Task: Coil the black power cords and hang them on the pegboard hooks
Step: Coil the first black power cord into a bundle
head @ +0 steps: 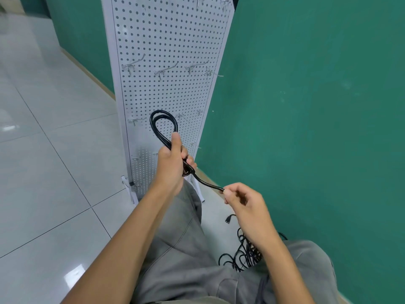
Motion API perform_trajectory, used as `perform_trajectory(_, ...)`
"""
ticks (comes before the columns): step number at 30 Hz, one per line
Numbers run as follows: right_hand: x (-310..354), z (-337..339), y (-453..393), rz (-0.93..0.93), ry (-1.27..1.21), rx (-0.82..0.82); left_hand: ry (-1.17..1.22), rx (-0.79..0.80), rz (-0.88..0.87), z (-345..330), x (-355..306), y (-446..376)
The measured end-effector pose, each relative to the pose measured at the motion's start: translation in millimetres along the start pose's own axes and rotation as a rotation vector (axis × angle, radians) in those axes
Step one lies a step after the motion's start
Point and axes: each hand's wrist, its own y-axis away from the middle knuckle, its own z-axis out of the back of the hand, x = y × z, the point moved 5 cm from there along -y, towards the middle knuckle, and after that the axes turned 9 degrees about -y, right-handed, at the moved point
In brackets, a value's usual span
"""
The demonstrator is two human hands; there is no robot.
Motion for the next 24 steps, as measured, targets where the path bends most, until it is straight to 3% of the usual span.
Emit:
perform_trajectory(3, 20.8, 1.0, 1.8, 0.029, 0.012, 0.073, -0.311, 0.032, -0.079, -0.6, 9.9, 1.0)
perform_trajectory(6, 43.7, 1.9, 2.8, 0.110, 0.066, 0.098, -0.448, 0.169, -0.136, -16.1, 15.6, 13.7)
perform_trajectory(9, 55.6, 7.9, 1.0, 0.160, 0.092, 0.028, -0.479, 0.335, -0.177, -37.8, 20.1, 31.7)
perform_trajectory(13, 58.7, 23.2, -1.0, 0.178, 0.077, -0.117, -0.529, 0.524, -0.091, -53.1, 33.5, 50.6)
perform_trajectory(17, 59.8, 36.6, -0.3, 0.181, 0.151, -0.289, -0.453, 0.717, 0.052, -70.1, 35.1, 73.6)
perform_trajectory(21, 55.7, 51.4, 2.2, 0.130, 0.208, -0.474, -0.183, 0.877, 0.155, -78.3, 34.5, 83.6)
perform_trajectory(24, 45.5, 49.7, -0.3, 0.086, 0.058, -0.401, -0.078, 0.919, 0.198, -78.2, 32.3, 85.3)
